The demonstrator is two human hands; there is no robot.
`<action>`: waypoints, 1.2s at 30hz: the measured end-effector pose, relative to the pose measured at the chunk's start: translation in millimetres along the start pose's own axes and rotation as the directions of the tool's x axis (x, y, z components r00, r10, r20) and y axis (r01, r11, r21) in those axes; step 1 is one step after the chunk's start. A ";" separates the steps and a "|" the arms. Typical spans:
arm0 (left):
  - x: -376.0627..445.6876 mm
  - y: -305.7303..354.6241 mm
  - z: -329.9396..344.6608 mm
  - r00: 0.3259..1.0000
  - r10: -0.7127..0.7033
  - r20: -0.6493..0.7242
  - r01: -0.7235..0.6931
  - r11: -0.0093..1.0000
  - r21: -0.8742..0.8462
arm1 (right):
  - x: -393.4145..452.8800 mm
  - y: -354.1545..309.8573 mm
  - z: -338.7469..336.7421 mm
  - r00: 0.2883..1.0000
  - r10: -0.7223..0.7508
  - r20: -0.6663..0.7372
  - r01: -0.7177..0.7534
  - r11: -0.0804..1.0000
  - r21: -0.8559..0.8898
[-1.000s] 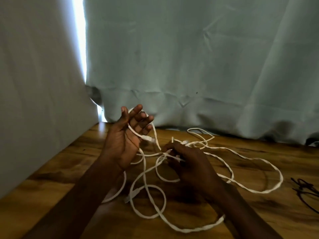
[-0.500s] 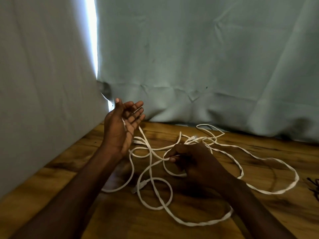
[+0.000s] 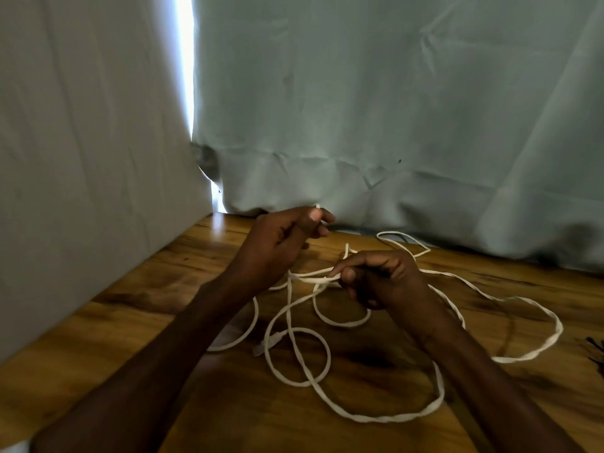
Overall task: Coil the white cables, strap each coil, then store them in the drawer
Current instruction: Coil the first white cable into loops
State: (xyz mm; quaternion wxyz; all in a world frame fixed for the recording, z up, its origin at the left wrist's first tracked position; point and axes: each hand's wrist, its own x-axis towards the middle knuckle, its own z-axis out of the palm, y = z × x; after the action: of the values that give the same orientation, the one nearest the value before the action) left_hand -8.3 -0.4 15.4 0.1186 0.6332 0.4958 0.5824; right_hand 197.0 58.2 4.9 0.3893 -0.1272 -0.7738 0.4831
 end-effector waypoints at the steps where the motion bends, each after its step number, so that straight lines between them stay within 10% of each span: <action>1: -1.0 0.3 1.1 0.999 0.024 0.028 -0.025 0.999 0.045 | -0.5 -1.2 1.3 0.999 -0.039 -0.037 0.039 0.999 0.009; 10: -5.7 15.3 16.7 0.963 -0.047 0.267 0.091 0.984 -0.153 | 3.2 -0.3 -0.3 0.890 -0.177 -0.419 0.164 0.984 -0.067; 22: -8.8 27.4 12.8 0.672 -0.109 0.732 0.579 0.694 -0.427 | 5.7 12.7 -8.3 0.689 -0.294 -0.663 0.036 0.927 -0.374; 26: -12.1 22.9 11.3 0.630 -0.057 0.774 0.653 0.578 -0.489 | 5.5 24.5 -12.4 0.825 -0.264 -0.499 -0.081 0.820 -0.567; 30: -4.3 10.4 5.3 0.739 -0.041 0.672 0.657 0.263 -0.707 | 4.8 30.2 -8.8 0.929 -0.198 -0.313 -0.137 0.600 -0.788; 36: 1.4 -3.3 5.4 0.827 -0.111 0.552 0.562 0.142 -0.815 | 3.5 26.6 -2.9 0.979 -0.116 -0.171 -0.103 0.440 -0.892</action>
State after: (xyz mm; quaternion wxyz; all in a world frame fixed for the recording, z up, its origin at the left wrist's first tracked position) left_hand -5.5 4.6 12.2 0.7003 0.3847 0.1296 0.5871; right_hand 192.1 75.3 -15.2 0.3425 -0.3602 -0.8675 -0.0169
